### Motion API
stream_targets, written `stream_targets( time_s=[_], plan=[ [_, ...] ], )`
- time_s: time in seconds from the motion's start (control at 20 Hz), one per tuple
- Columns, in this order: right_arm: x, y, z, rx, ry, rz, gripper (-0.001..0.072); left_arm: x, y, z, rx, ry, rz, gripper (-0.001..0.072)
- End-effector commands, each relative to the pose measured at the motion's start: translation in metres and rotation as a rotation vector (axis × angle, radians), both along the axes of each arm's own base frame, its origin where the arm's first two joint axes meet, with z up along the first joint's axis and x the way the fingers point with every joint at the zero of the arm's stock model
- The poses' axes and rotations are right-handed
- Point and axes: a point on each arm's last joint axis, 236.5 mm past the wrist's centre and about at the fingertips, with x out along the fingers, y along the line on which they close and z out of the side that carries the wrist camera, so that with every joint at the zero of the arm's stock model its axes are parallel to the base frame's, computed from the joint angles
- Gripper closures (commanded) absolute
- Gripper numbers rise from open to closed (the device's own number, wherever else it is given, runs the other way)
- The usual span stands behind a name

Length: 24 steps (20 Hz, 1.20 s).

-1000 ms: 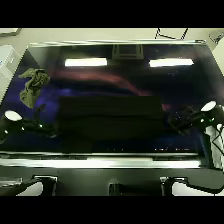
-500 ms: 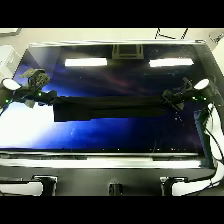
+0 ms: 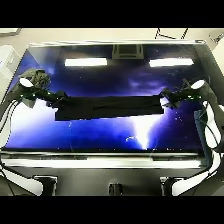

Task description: Fold the clothes and pants, and hang the long-sleeved shirts on hangers.

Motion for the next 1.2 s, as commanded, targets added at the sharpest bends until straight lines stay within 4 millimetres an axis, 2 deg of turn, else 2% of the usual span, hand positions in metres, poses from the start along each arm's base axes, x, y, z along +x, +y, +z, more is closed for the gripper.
stream_targets(
  time_s=[0.0, 0.1, 0.25, 0.3, 0.35, 0.4, 0.45, 0.5, 0.6, 0.65, 0.7, 0.75, 0.85, 1.0, 1.15],
  plan=[
    [-0.022, -0.024, -0.003, 0.041, 0.075, 0.003, -0.0002, -0.017, 0.012, 0.015, -0.026, 0.048, -0.009, 0.0111],
    [-0.028, -0.016, -0.013, 0.067, 0.104, 0.044, -0.0004, -0.015, 0.014, 0.03, -0.018, 0.011, -0.006, 0.0111],
    [-0.019, 0.015, -0.027, 0.11, 0.101, 0.067, 0.0001, -0.015, 0.004, 0.051, -0.009, -0.036, -0.029, 0.0111],
    [-0.015, 0.027, -0.03, 0.124, 0.097, 0.073, 0.0027, -0.015, -0.001, 0.057, -0.007, -0.051, -0.04, 0.0112],
    [-0.011, 0.039, -0.031, 0.139, 0.089, 0.077, 0.0109, -0.015, -0.007, 0.062, -0.004, -0.066, -0.05, 0.0112],
    [-0.007, 0.05, -0.029, 0.153, 0.076, 0.083, 0.0277, -0.014, -0.014, 0.067, -0.007, -0.08, -0.06, 0.0113],
    [-0.004, 0.059, -0.023, 0.173, 0.052, 0.096, 0.0516, -0.013, -0.023, 0.07, -0.018, -0.093, -0.069, 0.0121],
    [0.0, 0.066, -0.011, 0.209, 0.017, 0.107, 0.0675, -0.011, -0.035, 0.074, -0.037, -0.108, -0.076, 0.0126],
    [0.007, 0.08, 0.028, 0.263, -0.095, 0.163, 0.0678, -0.003, -0.065, 0.078, -0.068, -0.15, -0.09, 0.013],
    [0.006, 0.084, 0.049, 0.271, -0.133, 0.183, 0.0678, 0.002, -0.085, 0.079, -0.075, -0.182, -0.103, 0.0198],
    [0.003, 0.09, 0.074, 0.272, -0.176, 0.212, 0.0678, 0.005, -0.105, 0.078, -0.071, -0.208, -0.124, 0.0445],
    [-0.003, 0.097, 0.097, 0.271, -0.209, 0.245, 0.0678, 0.008, -0.131, 0.074, -0.068, -0.238, -0.148, 0.0643],
    [-0.021, 0.115, 0.147, 0.256, -0.283, 0.322, 0.0678, 0.006, -0.188, 0.059, -0.07, -0.273, -0.193, 0.0661],
    [-0.049, 0.146, 0.214, 0.234, -0.399, 0.398, 0.0677, -0.014, -0.264, 0.024, -0.121, -0.197, -0.173, 0.0663],
    [-0.079, 0.175, 0.265, 0.217, -0.509, 0.468, 0.0677, -0.04, -0.337, 0.002, -0.269, -0.094, -0.12, 0.0678]
  ],
)
